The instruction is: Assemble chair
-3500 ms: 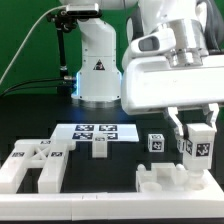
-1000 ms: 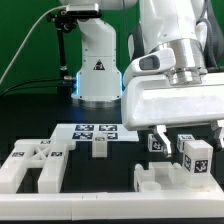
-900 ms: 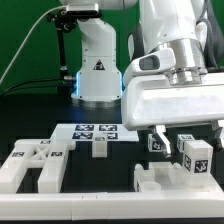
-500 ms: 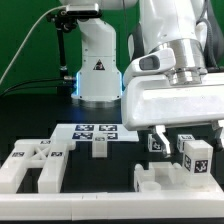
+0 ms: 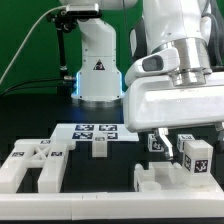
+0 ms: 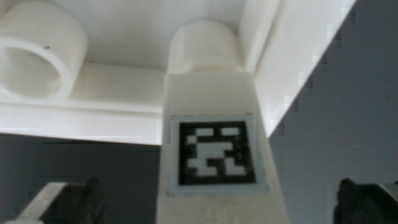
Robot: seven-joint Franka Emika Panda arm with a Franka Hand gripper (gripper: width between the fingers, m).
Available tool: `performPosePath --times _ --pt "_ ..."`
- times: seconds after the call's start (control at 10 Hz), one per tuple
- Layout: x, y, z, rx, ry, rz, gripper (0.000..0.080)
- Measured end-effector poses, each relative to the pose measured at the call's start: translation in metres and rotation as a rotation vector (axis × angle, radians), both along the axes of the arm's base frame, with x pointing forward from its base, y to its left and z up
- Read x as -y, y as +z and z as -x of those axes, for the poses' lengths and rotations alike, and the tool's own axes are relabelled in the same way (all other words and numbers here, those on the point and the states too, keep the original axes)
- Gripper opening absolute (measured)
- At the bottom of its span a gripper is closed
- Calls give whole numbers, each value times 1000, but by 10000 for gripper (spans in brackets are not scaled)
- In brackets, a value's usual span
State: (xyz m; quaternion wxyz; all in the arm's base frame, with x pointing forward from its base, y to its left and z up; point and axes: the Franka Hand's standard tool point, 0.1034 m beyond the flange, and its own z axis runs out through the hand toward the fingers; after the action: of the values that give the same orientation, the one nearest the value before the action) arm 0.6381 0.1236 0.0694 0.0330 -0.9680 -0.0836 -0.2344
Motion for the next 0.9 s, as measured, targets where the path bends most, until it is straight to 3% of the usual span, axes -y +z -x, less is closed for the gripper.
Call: performPosePath --times 0.3,0.5,0.7,0.9 --pt "9 -3 -3 -210 9 17 649" --pt "4 -4 4 -350 18 19 649" --pt "3 -1 2 -397 21 18 649" --pt "6 12 -9 -413 5 16 649"
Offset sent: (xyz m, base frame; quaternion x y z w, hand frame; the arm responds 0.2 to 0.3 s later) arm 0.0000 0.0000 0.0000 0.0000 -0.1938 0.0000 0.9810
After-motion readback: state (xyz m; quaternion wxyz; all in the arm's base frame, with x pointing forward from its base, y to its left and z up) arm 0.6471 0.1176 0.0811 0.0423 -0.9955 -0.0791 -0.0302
